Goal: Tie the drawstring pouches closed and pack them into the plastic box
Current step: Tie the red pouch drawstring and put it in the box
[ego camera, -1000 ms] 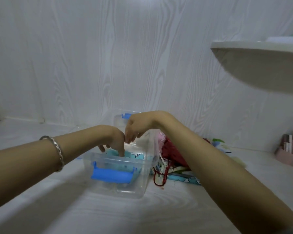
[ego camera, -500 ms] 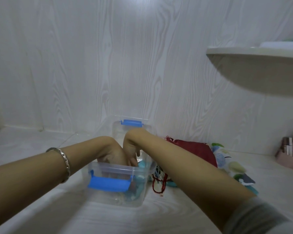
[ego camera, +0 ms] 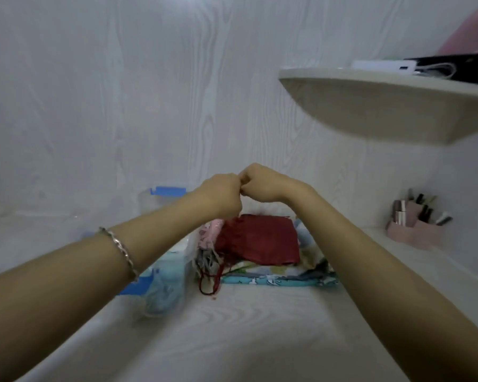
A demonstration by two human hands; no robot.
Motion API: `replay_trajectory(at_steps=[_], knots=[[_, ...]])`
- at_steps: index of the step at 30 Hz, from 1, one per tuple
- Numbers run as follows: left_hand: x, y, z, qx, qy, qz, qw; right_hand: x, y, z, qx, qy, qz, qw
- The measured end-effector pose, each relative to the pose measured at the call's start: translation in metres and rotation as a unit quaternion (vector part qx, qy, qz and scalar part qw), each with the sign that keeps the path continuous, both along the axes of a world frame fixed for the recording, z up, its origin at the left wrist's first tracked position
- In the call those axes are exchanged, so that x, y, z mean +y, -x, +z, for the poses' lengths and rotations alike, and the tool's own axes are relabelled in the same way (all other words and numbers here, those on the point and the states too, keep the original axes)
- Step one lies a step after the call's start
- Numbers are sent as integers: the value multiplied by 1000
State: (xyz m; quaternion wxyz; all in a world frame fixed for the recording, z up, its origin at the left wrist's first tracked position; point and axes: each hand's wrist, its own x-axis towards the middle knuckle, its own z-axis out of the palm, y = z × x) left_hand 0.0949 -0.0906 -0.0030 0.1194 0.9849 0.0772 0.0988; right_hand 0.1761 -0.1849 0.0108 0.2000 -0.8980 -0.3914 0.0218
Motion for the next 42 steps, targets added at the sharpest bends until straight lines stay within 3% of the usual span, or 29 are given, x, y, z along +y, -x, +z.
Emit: replay_trajectory(at_steps=[5, 10, 20, 25, 27, 29, 31, 33, 35, 40, 42], knots=[[-46, -25, -80, 66, -93, 60, 992, -52, -20, -71, 72, 33, -27, 997], [-54, -38, -133, 111, -135, 162, 971, -77, -16, -106, 104, -36, -37, 993], [-51, -39, -98, -23, -106, 160, 981, -81, -16, -134, 78, -200, -20, 977], [-46, -24, -95, -56, -147, 152, 976, -75, -7, -138, 83, -219, -3, 972], [-41, -23, -94, -100, -47, 120, 987, -73, -5, -140, 100, -235, 7, 967], [-42, -21, -88, -120, 208, 76, 968, -70, 1, -141, 134, -256, 25, 957], [-48, -14, -78, -101, 490, 34, 865, -69, 7, -138, 190, -315, 47, 929], [-53, -3, -67, -64, 627, 2, 777, -69, 13, -134, 247, -398, 67, 881], [-53, 1, -63, -62, 630, -19, 774, -72, 16, -129, 259, -434, 63, 861], [-54, 6, -63, -98, 542, -22, 834, -74, 20, -129, 194, -408, 70, 889], [-57, 8, -63, -114, 482, -14, 869, -72, 25, -127, 208, -397, 94, 889]])
